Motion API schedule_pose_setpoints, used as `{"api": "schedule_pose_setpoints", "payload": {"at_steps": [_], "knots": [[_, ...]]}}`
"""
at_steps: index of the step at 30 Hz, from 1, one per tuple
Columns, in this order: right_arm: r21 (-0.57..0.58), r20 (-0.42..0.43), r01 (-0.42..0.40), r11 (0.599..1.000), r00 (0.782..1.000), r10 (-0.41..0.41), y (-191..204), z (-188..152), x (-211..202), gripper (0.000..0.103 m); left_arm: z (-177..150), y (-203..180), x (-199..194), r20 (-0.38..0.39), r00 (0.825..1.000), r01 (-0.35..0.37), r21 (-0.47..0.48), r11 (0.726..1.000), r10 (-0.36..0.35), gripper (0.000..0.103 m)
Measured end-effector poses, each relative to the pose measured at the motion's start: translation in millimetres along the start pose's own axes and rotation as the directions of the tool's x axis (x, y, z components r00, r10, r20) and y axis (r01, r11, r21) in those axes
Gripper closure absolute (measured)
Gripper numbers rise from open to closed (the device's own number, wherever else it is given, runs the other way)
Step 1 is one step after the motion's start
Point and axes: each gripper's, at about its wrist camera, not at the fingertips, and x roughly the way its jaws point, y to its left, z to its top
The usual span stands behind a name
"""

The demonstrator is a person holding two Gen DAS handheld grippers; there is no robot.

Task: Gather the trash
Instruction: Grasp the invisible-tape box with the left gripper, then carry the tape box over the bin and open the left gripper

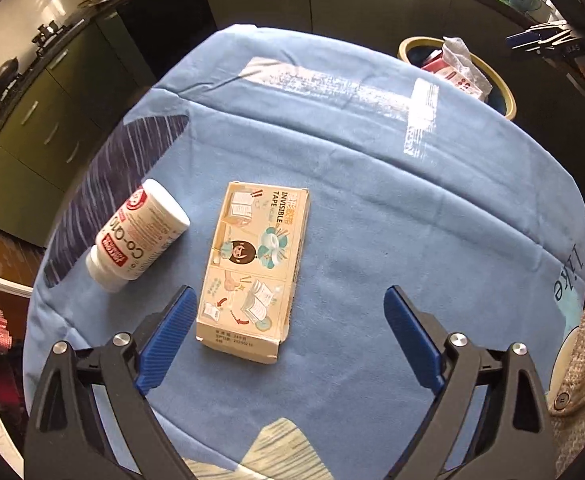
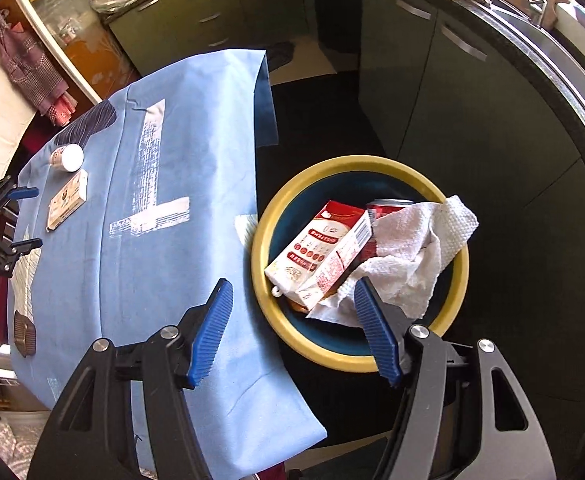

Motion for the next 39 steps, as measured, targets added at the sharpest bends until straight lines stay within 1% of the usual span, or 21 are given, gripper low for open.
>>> {"api": "schedule_pose_setpoints", "payload": {"at_steps": [3, 7, 8, 10, 13, 18, 19, 22, 24, 26, 33, 36, 39], "knots": [[-0.008, -0.015, -0.019, 1.000, 1.000, 0.019, 7.4, 0.3, 5.5, 0.040, 1.8, 7.0, 14.4, 0.001, 1.000, 0.014, 0.002, 1.000, -0.014, 0.013], [-0.014, -0.029, -0.040, 0.999, 0.999, 0.040, 12.4, 0.8, 10.1, 0.040, 2.5, 14.3, 20.0, 0.022, 0.998, 0.053, -0.004, 0.999, -0.053, 0.013], [-0.015, -0.031, -0.043, 0.999, 0.999, 0.042, 12.9, 1.5, 11.2, 0.040, 2.0, 15.2, 22.2, 0.020, 0.998, 0.060, -0.003, 0.998, -0.060, 0.013], [-0.011, -0.033, -0.047, 0.999, 0.998, 0.047, 13.3, 1.9, 12.9, 0.040, 0.9, 17.9, 28.1, 0.005, 0.999, 0.052, -0.001, 0.999, -0.052, 0.013], [-0.006, -0.041, -0.059, 0.998, 0.997, 0.059, 14.2, 2.1, 15.8, 0.040, -1.8, 22.4, 33.6, -0.003, 0.998, 0.069, 0.000, 0.998, -0.069, 0.013], [-0.004, -0.048, -0.056, 0.998, 0.997, 0.056, 15.5, 2.2, 17.5, 0.040, -4.9, 27.8, 35.7, 0.000, 0.993, 0.118, -0.002, 0.993, -0.118, 0.015], [-0.004, -0.048, -0.057, 0.998, 0.997, 0.057, 15.7, 2.5, 17.0, 0.040, -5.6, 26.9, 36.6, -0.003, 0.993, 0.118, 0.002, 0.993, -0.118, 0.018], [-0.004, -0.048, -0.062, 0.998, 0.997, 0.062, 16.9, 3.5, 16.0, 0.040, -7.3, 22.4, 35.4, 0.004, 0.995, 0.104, 0.020, 0.994, -0.104, 0.022], [-0.007, -0.046, -0.065, 0.998, 0.997, 0.064, 18.3, 3.9, 14.9, 0.040, -6.0, 20.8, 33.1, 0.013, 0.995, 0.098, 0.013, 0.995, -0.098, 0.030], [-0.009, -0.043, -0.070, 0.998, 0.997, 0.069, 20.2, 3.3, 13.2, 0.040, -3.3, 18.1, 30.8, 0.024, 0.995, 0.094, 0.003, 0.996, -0.094, 0.047], [-0.022, -0.033, -0.087, 0.996, 0.996, 0.086, 26.0, -5.3, 4.7, 0.039, -1.7, 8.9, 25.9, 0.012, 0.999, 0.043, -0.010, 0.999, -0.043, 0.048], [-0.023, -0.023, -0.093, 0.995, 0.995, 0.093, 25.2, -10.1, -0.7, 0.039, 1.9, 0.5, 19.2, 0.022, 0.999, 0.045, -0.006, 0.999, -0.045, 0.048], [-0.023, -0.011, -0.098, 0.995, 0.995, 0.098, 22.4, -13.8, -5.6, 0.039, 7.7, -11.4, 7.7, 0.042, 0.997, 0.065, 0.005, 0.998, -0.065, 0.048]]}}
